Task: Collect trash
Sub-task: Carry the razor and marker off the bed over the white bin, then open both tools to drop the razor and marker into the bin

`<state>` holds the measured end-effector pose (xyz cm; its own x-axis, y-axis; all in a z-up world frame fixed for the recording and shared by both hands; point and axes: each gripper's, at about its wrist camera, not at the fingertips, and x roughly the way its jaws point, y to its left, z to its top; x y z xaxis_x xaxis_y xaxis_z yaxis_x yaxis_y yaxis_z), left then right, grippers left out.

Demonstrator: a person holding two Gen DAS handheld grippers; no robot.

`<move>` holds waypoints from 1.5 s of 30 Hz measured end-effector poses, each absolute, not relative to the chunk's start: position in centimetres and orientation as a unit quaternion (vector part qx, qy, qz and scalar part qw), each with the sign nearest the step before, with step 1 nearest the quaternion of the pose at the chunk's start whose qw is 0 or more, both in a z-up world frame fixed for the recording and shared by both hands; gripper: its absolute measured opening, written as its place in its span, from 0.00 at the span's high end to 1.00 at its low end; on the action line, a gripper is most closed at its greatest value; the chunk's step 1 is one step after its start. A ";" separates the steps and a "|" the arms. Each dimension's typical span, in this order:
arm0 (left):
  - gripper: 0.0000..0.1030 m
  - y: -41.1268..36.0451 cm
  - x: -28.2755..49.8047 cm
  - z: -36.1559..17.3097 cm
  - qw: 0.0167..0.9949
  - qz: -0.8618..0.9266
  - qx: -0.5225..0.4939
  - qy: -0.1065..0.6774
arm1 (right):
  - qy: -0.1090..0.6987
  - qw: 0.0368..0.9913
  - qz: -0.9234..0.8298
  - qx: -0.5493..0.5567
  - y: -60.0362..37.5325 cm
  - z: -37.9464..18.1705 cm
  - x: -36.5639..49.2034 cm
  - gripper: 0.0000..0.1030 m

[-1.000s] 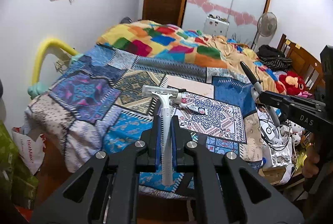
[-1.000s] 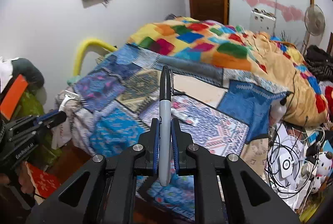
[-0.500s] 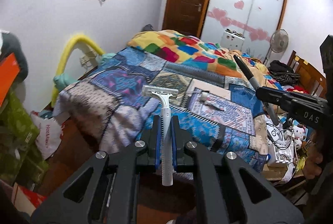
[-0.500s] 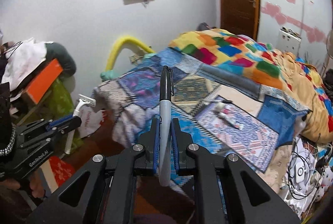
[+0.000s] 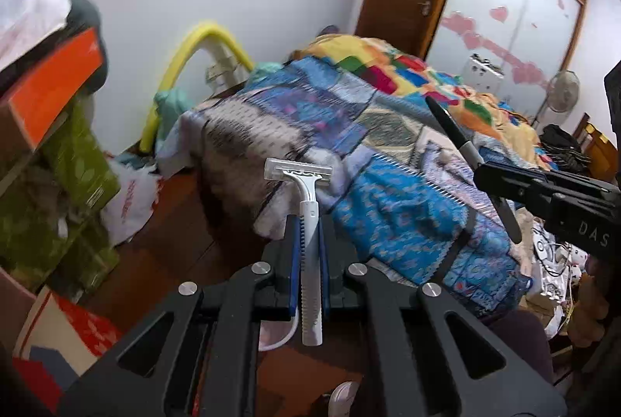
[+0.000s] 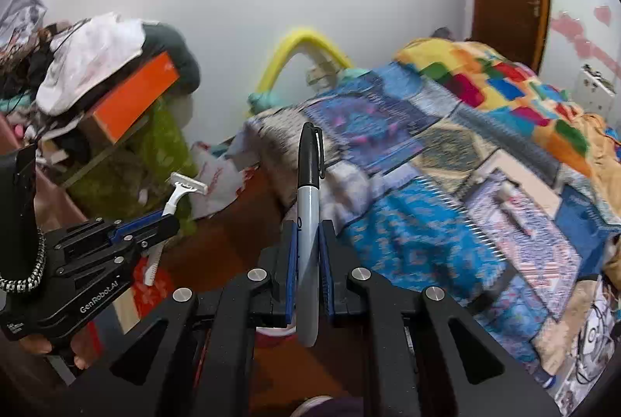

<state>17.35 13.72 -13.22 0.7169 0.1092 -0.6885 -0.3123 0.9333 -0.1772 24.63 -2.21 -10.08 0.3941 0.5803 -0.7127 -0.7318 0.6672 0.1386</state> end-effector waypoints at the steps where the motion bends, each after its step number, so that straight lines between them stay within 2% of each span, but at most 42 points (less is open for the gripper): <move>1: 0.93 14.3 17.1 -13.7 0.913 0.119 -0.145 0.363 | 0.387 0.824 0.400 -0.103 -1.5 -10.5 24.4 0.90; 10: 0.93 18.0 15.9 -18.7 0.883 0.147 -0.179 0.408 | 0.438 0.777 0.430 -0.140 4.0 -15.4 23.0 0.90; 27: 0.93 22.1 17.4 -32.0 0.791 0.168 -0.270 0.523 | 0.555 0.690 0.415 -0.209 10.0 -27.8 24.6 0.90; 38: 0.93 23.5 18.9 -35.4 0.758 0.159 -0.306 0.554 | 0.597 0.651 0.430 -0.185 12.1 -30.8 26.0 0.90; 40: 0.93 23.6 19.2 -35.4 0.758 0.159 -0.304 0.555 | 0.604 0.646 0.433 -0.174 12.1 -30.8 26.4 0.86; 42: 0.93 23.5 19.7 -35.4 0.759 0.156 -0.300 0.556 | 0.604 0.648 0.433 -0.167 12.1 -30.7 26.6 0.71; 45: 0.92 23.4 20.4 -35.4 0.761 0.151 -0.299 0.556 | 0.595 0.661 0.426 -0.166 11.8 -30.1 26.9 0.58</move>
<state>20.40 23.40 -35.37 0.3361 -0.1027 -0.9362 -0.5632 0.7748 -0.2872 26.91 11.78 -30.06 -0.0712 0.3656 -0.9280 -0.7617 0.5808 0.2872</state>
